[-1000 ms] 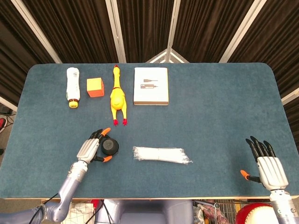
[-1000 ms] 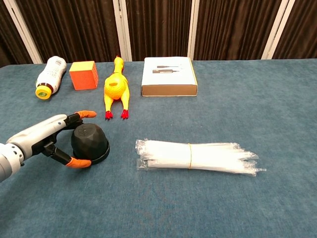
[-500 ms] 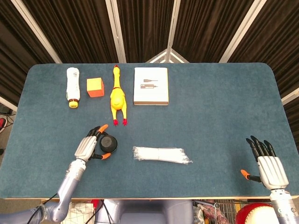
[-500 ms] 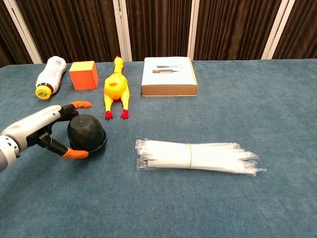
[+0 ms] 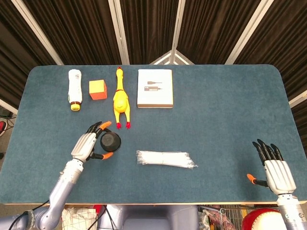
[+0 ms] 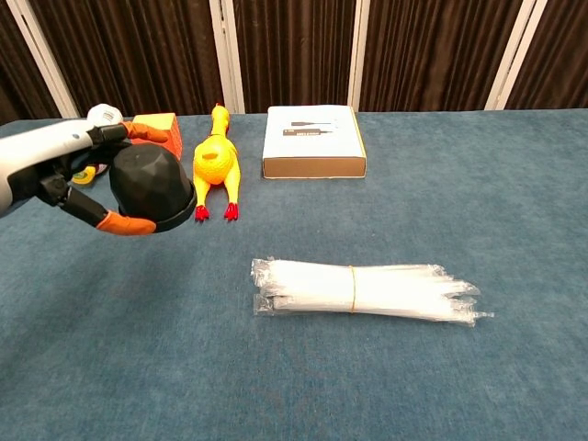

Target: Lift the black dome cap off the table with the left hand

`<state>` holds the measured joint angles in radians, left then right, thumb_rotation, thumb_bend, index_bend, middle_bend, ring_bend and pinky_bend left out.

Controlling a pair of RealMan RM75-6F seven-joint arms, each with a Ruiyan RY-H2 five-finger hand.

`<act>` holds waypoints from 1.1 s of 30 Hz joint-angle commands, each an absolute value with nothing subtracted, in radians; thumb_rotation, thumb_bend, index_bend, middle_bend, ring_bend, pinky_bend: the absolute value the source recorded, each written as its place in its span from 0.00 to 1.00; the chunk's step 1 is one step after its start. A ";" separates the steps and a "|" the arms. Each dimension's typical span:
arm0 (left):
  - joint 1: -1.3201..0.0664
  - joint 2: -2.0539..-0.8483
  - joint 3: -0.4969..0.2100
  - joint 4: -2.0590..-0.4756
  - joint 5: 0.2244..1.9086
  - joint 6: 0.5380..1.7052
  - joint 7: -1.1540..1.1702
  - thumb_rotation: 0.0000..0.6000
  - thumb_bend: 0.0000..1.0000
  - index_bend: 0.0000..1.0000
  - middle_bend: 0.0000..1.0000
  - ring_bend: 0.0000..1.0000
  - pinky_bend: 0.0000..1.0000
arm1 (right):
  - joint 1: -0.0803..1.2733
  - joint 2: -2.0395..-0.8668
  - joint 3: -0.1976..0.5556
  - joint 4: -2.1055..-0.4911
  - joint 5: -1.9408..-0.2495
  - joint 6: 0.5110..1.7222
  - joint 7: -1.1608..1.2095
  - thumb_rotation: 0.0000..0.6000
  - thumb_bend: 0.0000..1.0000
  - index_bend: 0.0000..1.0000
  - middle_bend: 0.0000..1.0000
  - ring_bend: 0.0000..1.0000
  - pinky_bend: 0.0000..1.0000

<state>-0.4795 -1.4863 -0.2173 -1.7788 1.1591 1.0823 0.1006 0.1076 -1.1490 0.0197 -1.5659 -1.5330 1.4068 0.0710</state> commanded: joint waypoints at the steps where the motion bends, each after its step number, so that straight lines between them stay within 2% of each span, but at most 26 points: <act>1: -0.514 -1.481 -0.256 -1.853 1.100 1.060 0.123 1.00 0.53 0.14 0.42 0.00 0.00 | 0.106 -1.144 0.020 -1.573 -1.536 1.411 0.072 1.00 0.19 0.01 0.03 0.12 0.00; 9: -0.631 -1.573 -0.306 -1.925 1.002 1.070 0.280 1.00 0.53 0.15 0.41 0.00 0.00 | 0.103 -1.137 0.026 -1.566 -1.527 1.419 0.088 1.00 0.19 0.02 0.03 0.12 0.00; 16: -0.539 -1.293 -0.285 -2.145 0.992 1.174 0.359 1.00 0.53 0.17 0.42 0.00 0.00 | 0.099 -1.129 0.024 -1.574 -1.540 1.431 0.107 1.00 0.19 0.02 0.03 0.12 0.00; 19: -0.437 -1.097 -0.266 -2.223 1.013 1.175 0.223 1.00 0.53 0.18 0.42 0.00 0.00 | 0.099 -1.127 0.020 -1.583 -1.548 1.434 0.105 1.00 0.19 0.02 0.03 0.12 0.00; 22: -0.382 -1.053 -0.268 -2.200 1.079 1.168 0.041 1.00 0.53 0.19 0.43 0.00 0.00 | 0.094 -1.124 0.021 -1.590 -1.548 1.443 0.103 1.00 0.19 0.02 0.03 0.12 0.00; 26: -0.389 -1.126 -0.234 -2.134 1.153 1.112 -0.082 1.00 0.54 0.20 0.43 0.00 0.00 | 0.091 -1.124 0.018 -1.591 -1.552 1.447 0.100 1.00 0.19 0.02 0.03 0.12 0.00; 29: -0.469 -1.231 -0.190 -2.092 1.156 1.014 0.012 1.00 0.55 0.20 0.42 0.00 0.00 | 0.093 -1.128 0.016 -1.585 -1.547 1.438 0.093 1.00 0.19 0.02 0.03 0.12 0.00; 33: -0.531 -1.321 -0.183 -2.081 1.115 0.991 0.125 1.00 0.55 0.20 0.42 0.00 0.00 | 0.096 -1.130 0.015 -1.576 -1.542 1.426 0.093 1.00 0.19 0.01 0.03 0.12 0.00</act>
